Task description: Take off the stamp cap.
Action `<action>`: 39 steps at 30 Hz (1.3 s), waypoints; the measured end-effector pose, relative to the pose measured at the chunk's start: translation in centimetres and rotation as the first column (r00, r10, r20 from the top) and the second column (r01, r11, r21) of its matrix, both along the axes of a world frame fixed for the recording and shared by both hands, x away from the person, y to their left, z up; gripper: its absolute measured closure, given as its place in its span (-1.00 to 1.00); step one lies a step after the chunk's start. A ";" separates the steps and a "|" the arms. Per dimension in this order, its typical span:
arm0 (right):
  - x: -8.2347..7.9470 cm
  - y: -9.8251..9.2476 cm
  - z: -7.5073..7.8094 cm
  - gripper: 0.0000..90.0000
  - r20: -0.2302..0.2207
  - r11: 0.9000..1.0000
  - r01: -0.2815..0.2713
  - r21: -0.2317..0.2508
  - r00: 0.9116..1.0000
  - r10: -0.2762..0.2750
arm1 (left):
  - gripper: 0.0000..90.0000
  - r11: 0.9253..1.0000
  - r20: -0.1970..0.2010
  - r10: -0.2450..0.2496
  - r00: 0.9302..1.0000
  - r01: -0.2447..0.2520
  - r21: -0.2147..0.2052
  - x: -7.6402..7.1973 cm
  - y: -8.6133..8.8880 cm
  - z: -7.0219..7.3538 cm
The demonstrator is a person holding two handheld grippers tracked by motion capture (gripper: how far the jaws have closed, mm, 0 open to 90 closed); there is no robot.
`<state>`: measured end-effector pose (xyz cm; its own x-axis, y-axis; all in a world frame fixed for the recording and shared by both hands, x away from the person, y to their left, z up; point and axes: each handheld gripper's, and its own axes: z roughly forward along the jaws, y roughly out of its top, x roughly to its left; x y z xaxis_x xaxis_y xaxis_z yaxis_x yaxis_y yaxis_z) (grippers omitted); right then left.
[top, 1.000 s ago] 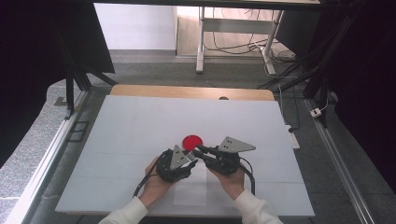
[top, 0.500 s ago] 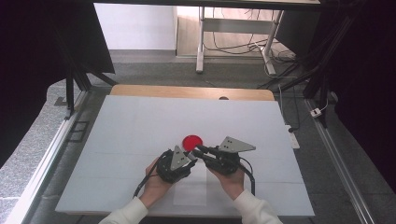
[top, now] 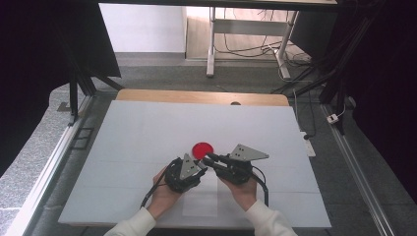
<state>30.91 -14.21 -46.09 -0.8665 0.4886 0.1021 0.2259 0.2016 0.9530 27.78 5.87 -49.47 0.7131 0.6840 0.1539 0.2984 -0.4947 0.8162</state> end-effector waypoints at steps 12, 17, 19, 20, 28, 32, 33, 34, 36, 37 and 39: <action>0.1 0.1 -0.2 0.69 -0.015 1.000 0.006 -0.014 1.000 -0.006 | 0.43 1.000 -0.028 -0.018 0.999 0.018 0.006 0.2 0.0 -0.2; 0.0 0.1 -0.2 0.69 -0.022 1.000 0.014 -0.013 1.000 -0.014 | 0.43 1.000 -0.040 -0.025 0.999 0.024 -0.008 0.2 0.1 -0.3; 0.0 0.1 -0.3 0.69 -0.026 1.000 0.015 -0.011 1.000 -0.015 | 0.43 1.000 -0.038 -0.025 0.999 0.024 -0.004 0.2 0.1 -0.3; 0.0 0.1 -0.3 0.69 -0.026 1.000 0.015 -0.011 1.000 -0.016 | 0.43 1.000 -0.038 -0.025 0.999 0.024 -0.004 0.2 0.1 -0.3; 0.2 0.1 -0.2 0.69 -0.038 1.000 0.013 -0.017 0.999 -0.014 | 0.44 0.999 -0.041 -0.032 0.999 0.032 0.005 0.2 0.0 -0.4; 0.2 0.1 -0.3 0.69 -0.040 1.000 0.014 -0.016 0.999 -0.014 | 0.44 0.999 -0.038 -0.033 0.999 0.034 0.009 0.2 0.0 -0.4; 0.2 0.1 -0.3 0.69 -0.040 1.000 0.014 -0.017 0.999 -0.015 | 0.44 0.999 -0.037 -0.032 0.999 0.032 0.008 0.2 0.0 -0.4; 0.1 0.1 -0.3 0.69 -0.039 1.000 0.015 -0.015 0.999 -0.016 | 0.44 0.999 -0.041 -0.036 0.999 0.036 0.003 0.2 0.1 -0.4; 0.1 0.1 -0.2 0.69 -0.037 1.000 0.021 -0.008 0.999 -0.021 | 0.44 0.999 -0.043 -0.035 0.998 0.035 -0.006 0.2 0.2 -0.3; 0.0 0.1 -0.2 0.69 -0.036 1.000 0.022 -0.007 0.999 -0.022 | 0.44 0.999 -0.039 -0.034 0.999 0.034 -0.002 0.2 0.2 -0.4; 0.0 0.1 -0.3 0.69 -0.036 1.000 0.024 -0.007 0.999 -0.024 | 0.44 0.999 -0.038 -0.032 0.999 0.032 -0.002 0.2 0.2 -0.4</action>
<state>30.92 -14.11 -46.38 -0.8504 0.5099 0.1296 0.2650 0.2024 0.9428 27.98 6.04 -49.88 0.7399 0.6610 0.1252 0.3135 -0.5034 0.8052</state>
